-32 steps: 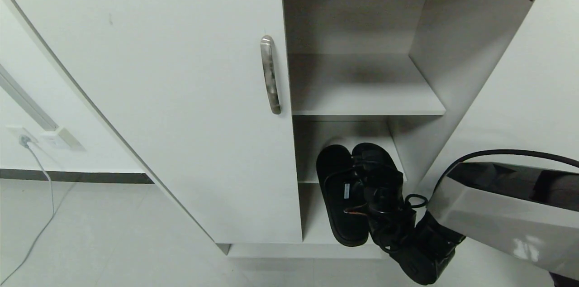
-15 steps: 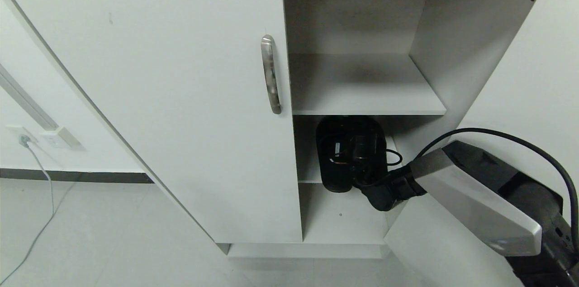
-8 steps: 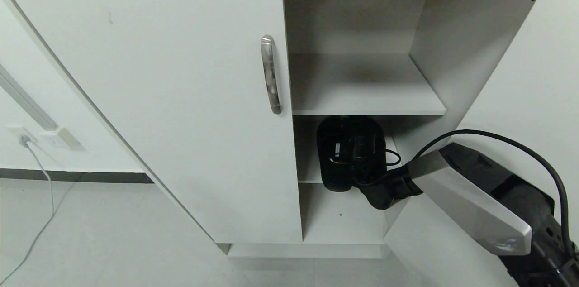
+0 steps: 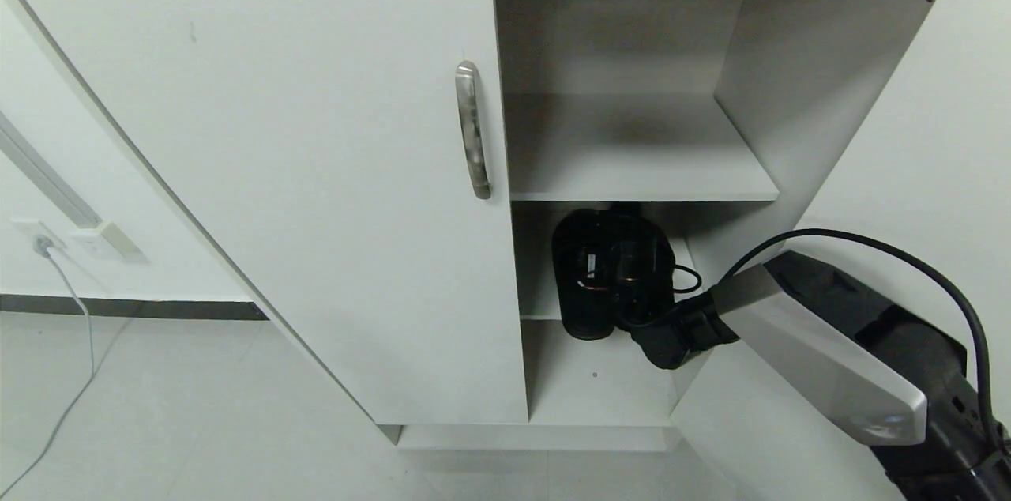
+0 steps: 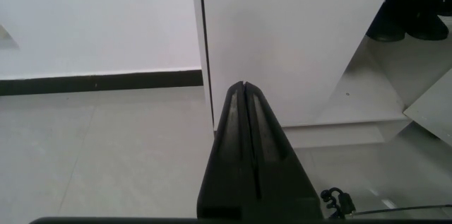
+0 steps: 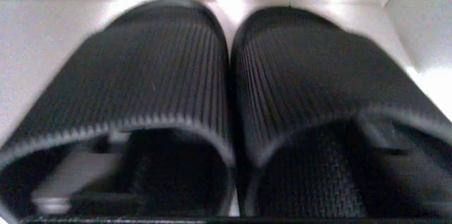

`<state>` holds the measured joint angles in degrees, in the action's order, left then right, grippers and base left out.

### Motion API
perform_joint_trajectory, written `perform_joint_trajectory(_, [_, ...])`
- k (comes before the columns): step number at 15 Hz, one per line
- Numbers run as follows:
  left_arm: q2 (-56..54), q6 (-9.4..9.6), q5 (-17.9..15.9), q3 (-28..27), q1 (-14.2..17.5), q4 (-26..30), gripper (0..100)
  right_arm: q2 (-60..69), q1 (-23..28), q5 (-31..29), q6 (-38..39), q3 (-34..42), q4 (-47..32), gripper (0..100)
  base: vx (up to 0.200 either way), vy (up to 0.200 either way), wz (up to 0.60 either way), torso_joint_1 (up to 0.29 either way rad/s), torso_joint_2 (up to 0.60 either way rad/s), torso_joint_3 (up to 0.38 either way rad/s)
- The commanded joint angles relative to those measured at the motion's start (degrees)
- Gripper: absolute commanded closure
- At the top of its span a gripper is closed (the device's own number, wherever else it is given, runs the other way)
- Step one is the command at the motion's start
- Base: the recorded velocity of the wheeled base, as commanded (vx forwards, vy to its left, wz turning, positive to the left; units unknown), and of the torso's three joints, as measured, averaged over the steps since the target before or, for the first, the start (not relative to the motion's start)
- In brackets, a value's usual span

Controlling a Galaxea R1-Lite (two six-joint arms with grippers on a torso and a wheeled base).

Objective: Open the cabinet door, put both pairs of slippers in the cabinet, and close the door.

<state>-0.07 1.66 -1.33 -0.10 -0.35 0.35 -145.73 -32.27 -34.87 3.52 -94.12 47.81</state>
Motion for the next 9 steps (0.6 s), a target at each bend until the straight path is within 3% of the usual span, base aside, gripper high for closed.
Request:
perform_joint_trajectory(1, [0.07, 0.01, 0.01, 0.01, 0.0, 0.0, 100, 2.55, -0.34, -0.03, 0.17, 4.39, 0.7, 0, 0.0, 0.0, 0.0, 0.0, 0.0, 0.0])
perform_joint_trajectory(7, [0.07, 0.01, 0.01, 0.01, 0.0, 0.0, 100, 12.48, -3.42, -0.03, 0.17, 20.12, 8.79, 0, 0.0, 0.0, 0.0, 0.0, 0.0, 0.0])
perform_joint_trajectory(9, [0.07, 0.01, 0.01, 0.01, 0.0, 0.0, 100, 17.05, -5.7, -0.03, 0.17, 29.26, 12.57, 0, 0.0, 0.0, 0.0, 0.0, 0.0, 0.0])
